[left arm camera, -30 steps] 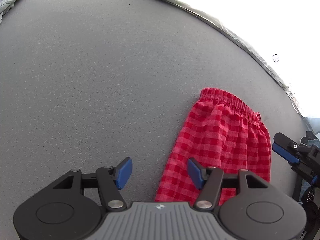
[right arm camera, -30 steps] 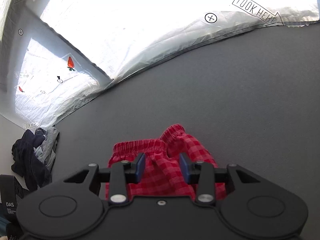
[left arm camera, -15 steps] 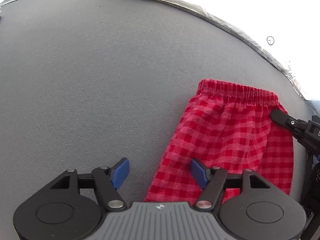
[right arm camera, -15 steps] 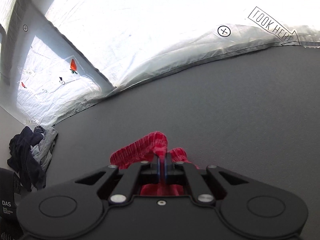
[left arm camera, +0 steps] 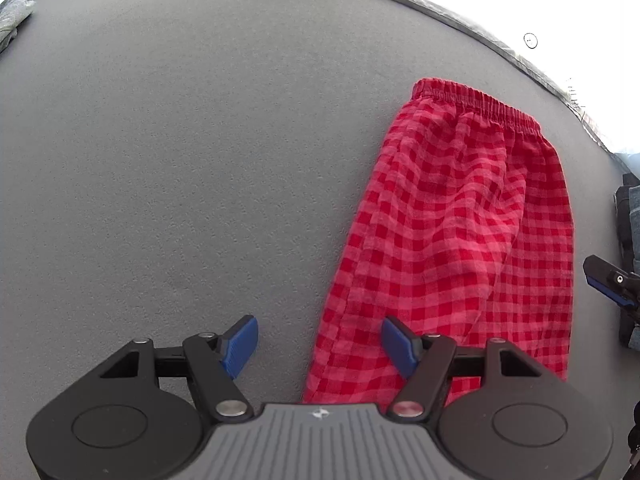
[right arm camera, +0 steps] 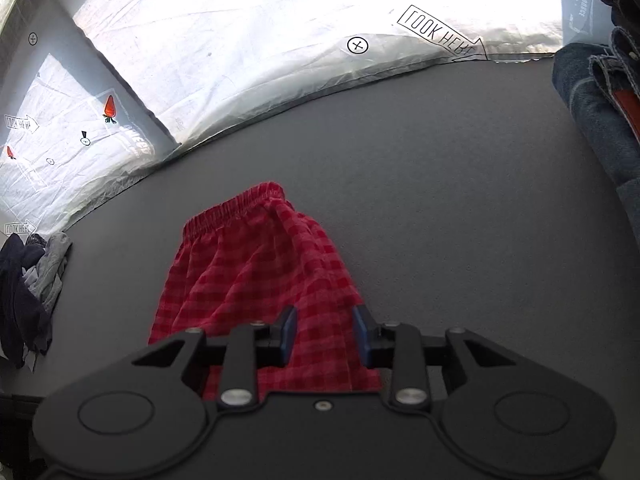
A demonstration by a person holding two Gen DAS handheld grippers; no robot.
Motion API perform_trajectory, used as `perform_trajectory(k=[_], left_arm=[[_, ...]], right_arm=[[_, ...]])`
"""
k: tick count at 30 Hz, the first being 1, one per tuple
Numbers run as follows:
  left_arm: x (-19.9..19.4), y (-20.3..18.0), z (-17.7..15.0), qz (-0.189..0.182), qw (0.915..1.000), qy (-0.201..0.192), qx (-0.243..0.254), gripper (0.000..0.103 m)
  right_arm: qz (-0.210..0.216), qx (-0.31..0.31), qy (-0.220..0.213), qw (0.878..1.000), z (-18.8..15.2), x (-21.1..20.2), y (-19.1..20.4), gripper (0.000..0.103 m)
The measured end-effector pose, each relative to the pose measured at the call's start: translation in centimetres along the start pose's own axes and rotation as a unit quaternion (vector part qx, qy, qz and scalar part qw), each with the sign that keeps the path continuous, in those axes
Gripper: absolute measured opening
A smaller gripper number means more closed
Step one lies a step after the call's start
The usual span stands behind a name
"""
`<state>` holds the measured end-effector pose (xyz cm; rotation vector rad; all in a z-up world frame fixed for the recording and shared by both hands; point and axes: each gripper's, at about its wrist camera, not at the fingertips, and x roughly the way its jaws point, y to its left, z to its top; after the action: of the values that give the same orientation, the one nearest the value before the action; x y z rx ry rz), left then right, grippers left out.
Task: Fold clothes
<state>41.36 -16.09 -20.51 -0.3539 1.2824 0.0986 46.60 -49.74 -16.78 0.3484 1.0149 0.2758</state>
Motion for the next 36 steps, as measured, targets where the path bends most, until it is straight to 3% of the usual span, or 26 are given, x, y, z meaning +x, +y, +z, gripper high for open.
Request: perform_trajectory(k=[6,13,16,17,19,24,27,31,33,36], left_arm=[[-1.8,1.1,-5.6,0.012,0.9999,0.006,-0.006,0.069],[-3.3,0.9,-10.9,0.001,1.0,-0.003,-0.001,0.069],[-4.0,0.7,-12.2,-0.005,1.0,-0.006,-0.003,0.069],[-4.1,0.8,-12.6,-0.007,0.9999,-0.006,-0.005,0.069],[-4.2,1.1,-13.1,-0.011,0.9999,-0.004,-0.012,0.069],[-4.4,1.6,-14.0,-0.018,0.9995,-0.002,-0.025,0.069],[-4.5,1.7,-14.3,-0.024,0.9994,-0.001,-0.024,0.069],[-4.4,1.7,-14.7,-0.031,0.9993,0.003,-0.021,0.069],[-4.3,1.6,-14.8,-0.034,0.9992,0.004,-0.021,0.069],[-4.3,1.4,-14.9,-0.035,0.9992,0.004,-0.019,0.069]], right_arm=[[-0.015,0.034,0.034,0.999,-8.1,-4.1,-2.1,0.025],[-0.008,0.044,0.057,0.997,-13.2,-5.4,-3.1,0.025],[0.014,0.05,0.059,0.997,-14.0,-6.0,-2.9,0.023],[0.014,0.047,0.059,0.997,-14.1,-6.1,-2.8,0.013],[0.004,0.042,0.056,0.998,-14.3,-6.6,-2.6,0.006],[0.005,0.052,0.024,0.998,-14.8,-8.8,-3.3,0.002],[-0.005,0.064,-0.002,0.998,-14.9,-10.2,-3.9,0.002],[-0.04,0.066,0.009,0.997,-15.1,-9.7,-4.9,0.002],[-0.051,0.071,0.023,0.996,-15.3,-9.2,-5.5,0.008],[-0.019,0.099,0.015,0.995,-16.0,-9.4,-6.0,0.022]])
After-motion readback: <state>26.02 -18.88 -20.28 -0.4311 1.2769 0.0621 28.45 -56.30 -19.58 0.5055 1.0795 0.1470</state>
